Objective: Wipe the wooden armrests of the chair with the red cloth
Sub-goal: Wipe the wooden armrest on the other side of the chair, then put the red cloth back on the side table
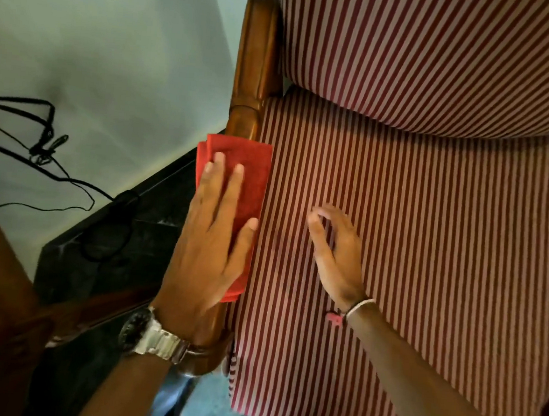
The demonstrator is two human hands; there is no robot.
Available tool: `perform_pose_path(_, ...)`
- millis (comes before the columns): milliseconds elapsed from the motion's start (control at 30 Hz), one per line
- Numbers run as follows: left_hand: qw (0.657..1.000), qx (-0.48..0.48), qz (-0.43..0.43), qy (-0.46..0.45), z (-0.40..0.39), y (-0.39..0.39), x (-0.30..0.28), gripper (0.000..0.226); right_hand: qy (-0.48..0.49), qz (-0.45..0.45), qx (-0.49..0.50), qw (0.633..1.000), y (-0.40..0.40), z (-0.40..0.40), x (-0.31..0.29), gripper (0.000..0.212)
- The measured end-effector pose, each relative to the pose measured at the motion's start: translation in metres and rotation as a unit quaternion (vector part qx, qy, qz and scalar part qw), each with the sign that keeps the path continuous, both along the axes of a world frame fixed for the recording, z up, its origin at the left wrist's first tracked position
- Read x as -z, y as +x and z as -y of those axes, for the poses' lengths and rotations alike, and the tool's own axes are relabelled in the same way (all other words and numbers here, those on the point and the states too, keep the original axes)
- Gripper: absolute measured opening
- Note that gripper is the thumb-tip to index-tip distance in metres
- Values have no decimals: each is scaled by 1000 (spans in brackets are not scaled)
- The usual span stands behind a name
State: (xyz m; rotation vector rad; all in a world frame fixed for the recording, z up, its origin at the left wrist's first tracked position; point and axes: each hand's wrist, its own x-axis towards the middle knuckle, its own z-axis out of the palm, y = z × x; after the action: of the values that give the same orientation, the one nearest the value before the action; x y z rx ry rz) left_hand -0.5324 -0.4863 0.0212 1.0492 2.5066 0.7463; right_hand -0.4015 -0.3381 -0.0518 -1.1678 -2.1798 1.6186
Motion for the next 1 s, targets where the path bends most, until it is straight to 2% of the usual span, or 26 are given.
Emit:
perform_pose_path(67, 987, -109, 104, 64, 17, -1, -4, 74, -115, -83, 1, 990, -25, 5, -28, 45)
perform_pose_path(133, 960, -210, 174, 69, 35, -2, -9, 82, -166, -80, -47, 982, -46, 5, -50, 55)
perform_pose_path(200, 944, -240, 221, 43, 51, -1, -12, 82, -178, -65, -80, 979, -63, 6, -61, 54)
perform_pose_path(300, 932, -260, 250, 46, 60, 4, -11, 42, -175, -62, -77, 980, -77, 7, -65, 55)
perform_pose_path(333, 932, -264, 244, 48, 57, 5, -14, 35, -190, -65, -69, 977, -79, 8, -65, 52)
perform_pose_path(433, 953, -257, 156, 36, 47, 10, -22, 37, -246, -81, -56, 964, -79, 6, -65, 43)
perform_pose_path(533, 964, -241, 102, 41, 33, 23, -35, 36, -319, -112, -16, 941, -70, 1, -71, 47)
perform_pose_path(633, 961, -233, 131, 65, 15, 42, -44, 33, -419, -152, 39, 894, -55, -15, -82, 46)
perform_pose_path(733, 954, -228, 174, 86, -10, 69, -51, 36, -452, -190, 58, 870, -32, -41, -96, 40)
perform_pose_path(867, 947, -216, 205, 118, -54, 119, -55, 32, -445, -217, 65, 866, 13, -82, -112, 38)
perform_pose_path(1000, 929, -207, 264, 157, -101, 176, -57, 27, -412, -227, 80, 879, 66, -129, -126, 40)
